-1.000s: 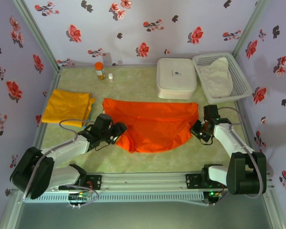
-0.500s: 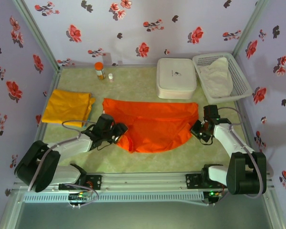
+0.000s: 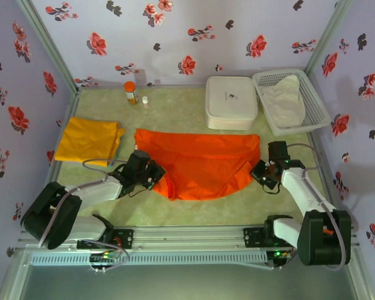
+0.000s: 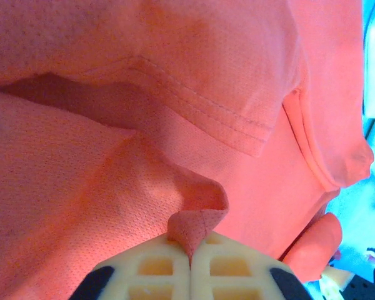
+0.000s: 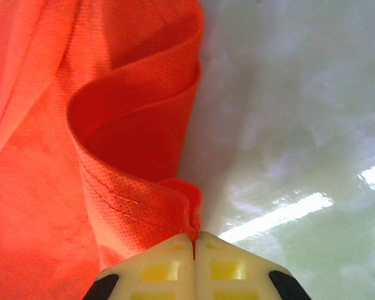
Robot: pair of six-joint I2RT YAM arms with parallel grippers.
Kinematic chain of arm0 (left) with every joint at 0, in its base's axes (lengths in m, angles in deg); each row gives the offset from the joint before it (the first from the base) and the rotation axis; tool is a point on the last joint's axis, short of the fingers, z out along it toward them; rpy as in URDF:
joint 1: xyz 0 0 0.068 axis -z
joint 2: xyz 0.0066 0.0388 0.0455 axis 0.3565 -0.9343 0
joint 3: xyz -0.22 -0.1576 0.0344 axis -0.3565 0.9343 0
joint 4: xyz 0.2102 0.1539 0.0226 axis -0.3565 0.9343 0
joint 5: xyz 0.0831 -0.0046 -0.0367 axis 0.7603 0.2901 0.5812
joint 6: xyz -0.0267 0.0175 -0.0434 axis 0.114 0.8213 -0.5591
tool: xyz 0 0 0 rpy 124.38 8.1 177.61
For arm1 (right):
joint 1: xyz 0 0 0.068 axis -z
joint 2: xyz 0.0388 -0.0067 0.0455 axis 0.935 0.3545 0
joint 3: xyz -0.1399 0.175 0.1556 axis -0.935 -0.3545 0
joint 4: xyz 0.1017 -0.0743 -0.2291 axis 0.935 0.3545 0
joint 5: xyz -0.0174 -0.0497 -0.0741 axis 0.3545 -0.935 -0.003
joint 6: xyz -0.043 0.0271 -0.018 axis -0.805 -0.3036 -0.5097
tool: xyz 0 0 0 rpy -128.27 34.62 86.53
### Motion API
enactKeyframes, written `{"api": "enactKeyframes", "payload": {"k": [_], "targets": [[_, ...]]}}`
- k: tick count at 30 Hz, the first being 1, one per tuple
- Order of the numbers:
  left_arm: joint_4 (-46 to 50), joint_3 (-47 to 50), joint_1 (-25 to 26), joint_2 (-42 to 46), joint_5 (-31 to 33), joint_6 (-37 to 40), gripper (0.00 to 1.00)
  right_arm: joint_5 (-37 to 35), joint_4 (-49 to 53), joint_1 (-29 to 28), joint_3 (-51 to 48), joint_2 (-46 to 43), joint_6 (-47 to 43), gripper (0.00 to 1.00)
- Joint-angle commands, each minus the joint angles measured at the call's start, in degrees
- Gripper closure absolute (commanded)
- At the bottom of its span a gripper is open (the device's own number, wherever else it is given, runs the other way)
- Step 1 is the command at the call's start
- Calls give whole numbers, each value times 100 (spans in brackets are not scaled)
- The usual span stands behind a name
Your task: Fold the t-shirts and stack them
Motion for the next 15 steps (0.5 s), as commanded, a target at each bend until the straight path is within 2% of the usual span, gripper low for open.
{"api": "enactKeyframes", "payload": {"k": [1,8,15], "targets": [[300,21,21,399,119,59,100,-322,421,35,-154,-402,404,100],[1897,-89,20,1691,436,353,100,-523,1377,35,-152,-1490,717,100],[3625,27,99,3628,825,33,100,-466,2437,35,-192,-2282,1100,100]]}}
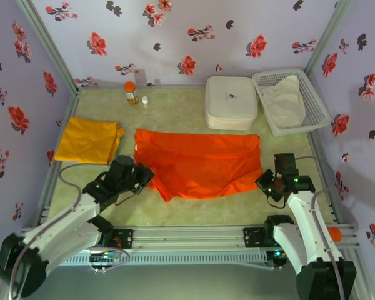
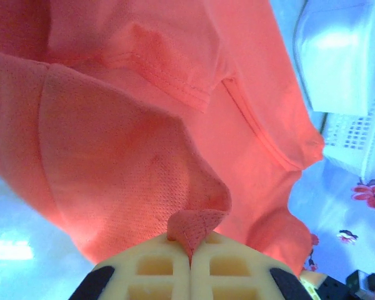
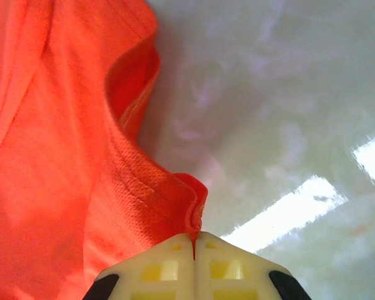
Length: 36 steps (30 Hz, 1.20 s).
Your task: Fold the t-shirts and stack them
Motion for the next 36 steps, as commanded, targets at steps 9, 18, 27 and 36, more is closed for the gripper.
{"api": "enactKeyframes", "payload": {"k": [9,18,27,36], "targets": [[2488,72,239,2058,535,-463,100,163,1406,35,-306,-942,648,100],[2584,-722,303,1168,751,185,100,172,1043,35,-142,-790,394,100],[2376,-2282,230,-655,909,1607,100,500,430,41,825,844,-509,100],[2341,-3171,-335,-2020,964,2628,100,264,31,110,1625,2461,-1191,100]]}}
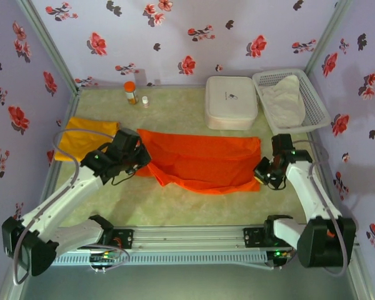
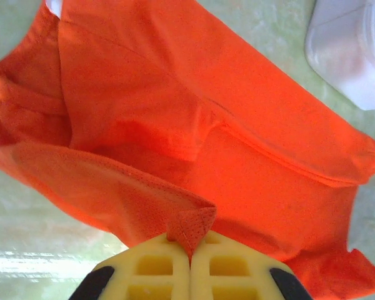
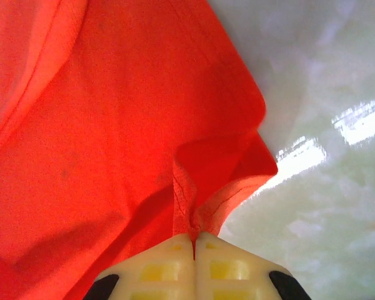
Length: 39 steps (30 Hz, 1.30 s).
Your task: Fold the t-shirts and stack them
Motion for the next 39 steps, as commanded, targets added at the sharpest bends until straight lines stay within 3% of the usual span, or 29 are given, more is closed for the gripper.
{"api": "enactKeyframes", "payload": {"k": [1,9,29,32,34,36,39], "targets": [[9,-356,-202,-337,143,684,100,-231,-185,81,363,404,-468,100],[-41,-807,-644,-1248,-129,1218,100,-614,-258,474,1032,1213,-843,100],[-111,-1767,-1072,-3060,-200,1794,100,127,-1106,599,1586,2724,-831,100],[-128,-1957,-1090,-3279,-11,1824,100,174,-1246,598,1607,2792,-839,92],[-130,-2112,-1143,-3474,67,1864,93,211,-1384,598,1601,2793,-833,80],[-100,-2301,-1260,-3713,79,1959,74,294,-1523,598,1596,2763,-798,63],[179,-2617,-1544,-3948,45,2084,48,446,-1664,599,1571,2600,-754,46]]}}
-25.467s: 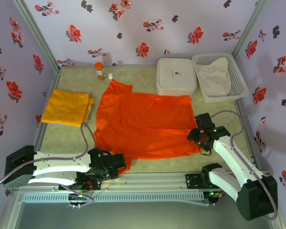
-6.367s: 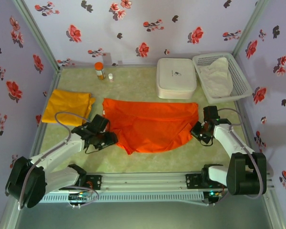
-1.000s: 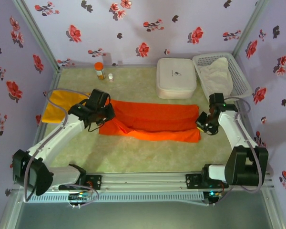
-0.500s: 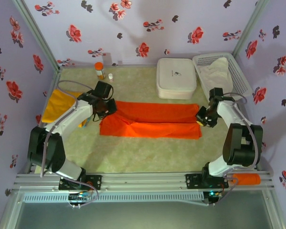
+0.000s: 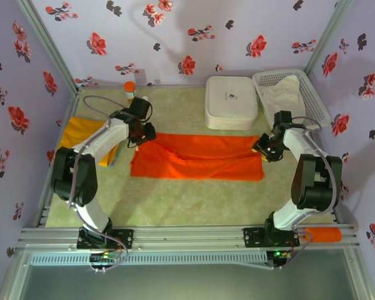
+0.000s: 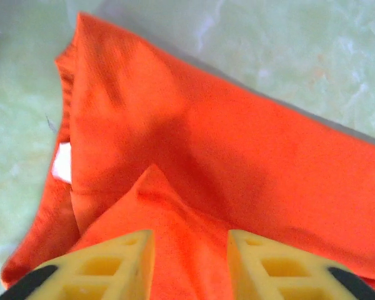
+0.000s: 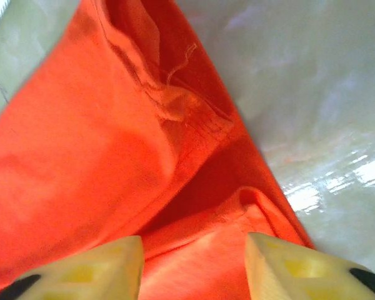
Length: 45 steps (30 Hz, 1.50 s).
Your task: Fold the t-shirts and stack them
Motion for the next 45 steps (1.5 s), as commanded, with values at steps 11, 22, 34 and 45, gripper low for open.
{"api": "enactKeyframes", "payload": {"k": [11,22,34,45], "targets": [[228,464,97,863,-51,15,41,162,-538,-487,-116,-869,1,24],[-328,1355,782,527,-138,-400,48,-447,-1064,-773,373,599,-113,66],[-61,1209,542,-545,-130,179,49,-1245,-307,-1197,412,1275,-141,68],[516,-739,210,-1862,-262,911,51,-271,-236,-1953,-1330,-343,499,66]]}}
